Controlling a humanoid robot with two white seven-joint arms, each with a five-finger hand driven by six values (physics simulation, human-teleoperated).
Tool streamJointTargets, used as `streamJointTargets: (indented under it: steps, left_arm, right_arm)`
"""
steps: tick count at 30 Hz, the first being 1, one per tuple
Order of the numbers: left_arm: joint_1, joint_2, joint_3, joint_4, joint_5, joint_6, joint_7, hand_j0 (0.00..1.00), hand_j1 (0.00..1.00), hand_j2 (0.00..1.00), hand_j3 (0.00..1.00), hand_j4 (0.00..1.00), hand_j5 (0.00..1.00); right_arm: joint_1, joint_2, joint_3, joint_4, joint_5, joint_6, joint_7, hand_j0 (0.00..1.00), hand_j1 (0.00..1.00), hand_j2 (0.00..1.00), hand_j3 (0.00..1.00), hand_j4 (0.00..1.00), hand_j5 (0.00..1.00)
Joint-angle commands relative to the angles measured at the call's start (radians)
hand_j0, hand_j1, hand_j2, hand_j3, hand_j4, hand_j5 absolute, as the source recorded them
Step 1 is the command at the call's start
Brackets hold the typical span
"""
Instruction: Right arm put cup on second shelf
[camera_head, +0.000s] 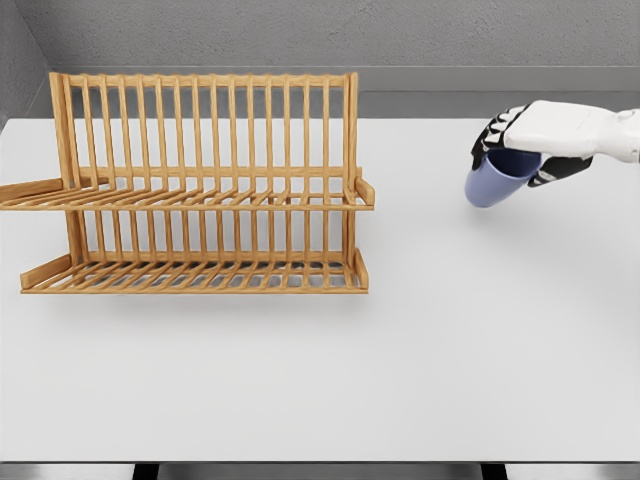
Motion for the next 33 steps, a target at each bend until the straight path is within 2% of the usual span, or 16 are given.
streamJointTargets:
  steps: [1, 5, 8, 14, 17, 21, 24, 28, 33]
  left_arm:
    - [0.000, 0.000, 0.000, 0.000, 0.000, -0.002, 0.000, 1.00, 1.00, 1.00, 1.00, 1.00, 1.00]
    - [0.000, 0.000, 0.000, 0.000, 0.000, 0.000, 0.000, 1.00, 1.00, 1.00, 1.00, 1.00, 1.00]
    - [0.000, 0.000, 0.000, 0.000, 0.001, 0.000, 0.000, 1.00, 1.00, 1.00, 1.00, 1.00, 1.00]
    - [0.000, 0.000, 0.000, 0.000, 0.000, 0.000, 0.000, 1.00, 1.00, 1.00, 1.00, 1.00, 1.00]
    - [0.000, 0.000, 0.000, 0.000, 0.001, 0.000, 0.000, 1.00, 1.00, 1.00, 1.00, 1.00, 1.00]
    - [0.000, 0.000, 0.000, 0.000, 0.000, 0.000, 0.000, 1.00, 1.00, 1.00, 1.00, 1.00, 1.00]
    - [0.000, 0.000, 0.000, 0.000, 0.000, 0.000, 0.000, 1.00, 1.00, 1.00, 1.00, 1.00, 1.00]
    - [0.000, 0.000, 0.000, 0.000, 0.000, 0.000, 0.000, 1.00, 1.00, 1.00, 1.00, 1.00, 1.00]
    - [0.000, 0.000, 0.000, 0.000, 0.000, 0.000, 0.000, 1.00, 1.00, 1.00, 1.00, 1.00, 1.00]
  right_arm:
    - [0.002, -0.002, -0.040, -0.018, -0.007, 0.004, -0.001, 0.62, 0.62, 0.62, 0.62, 0.62, 0.62]
    - [-0.002, -0.002, -0.054, -0.032, -0.007, 0.004, -0.001, 0.61, 0.61, 0.61, 0.61, 0.61, 0.61]
    - [-0.003, -0.010, -0.055, -0.093, -0.007, 0.004, -0.001, 0.61, 0.61, 0.61, 0.61, 0.61, 0.61]
    - [-0.009, -0.018, -0.058, -0.168, -0.005, 0.004, -0.001, 0.61, 0.61, 0.61, 0.61, 0.61, 0.61]
    - [-0.005, -0.038, -0.092, -0.237, -0.007, 0.004, -0.001, 0.61, 0.61, 0.61, 0.61, 0.61, 0.61]
    - [-0.003, -0.038, -0.135, -0.294, -0.007, 0.004, -0.001, 0.61, 0.61, 0.61, 0.61, 0.61, 0.61]
    - [-0.006, -0.038, -0.138, -0.306, -0.007, 0.004, -0.001, 0.60, 0.60, 0.60, 0.60, 0.60, 0.60]
    - [-0.008, -0.036, -0.150, -0.381, -0.007, 0.004, -0.001, 0.60, 0.60, 0.60, 0.60, 0.60, 0.60]
    - [-0.008, -0.008, -0.147, -0.392, -0.007, 0.004, -0.001, 0.61, 0.61, 0.61, 0.61, 0.61, 0.61]
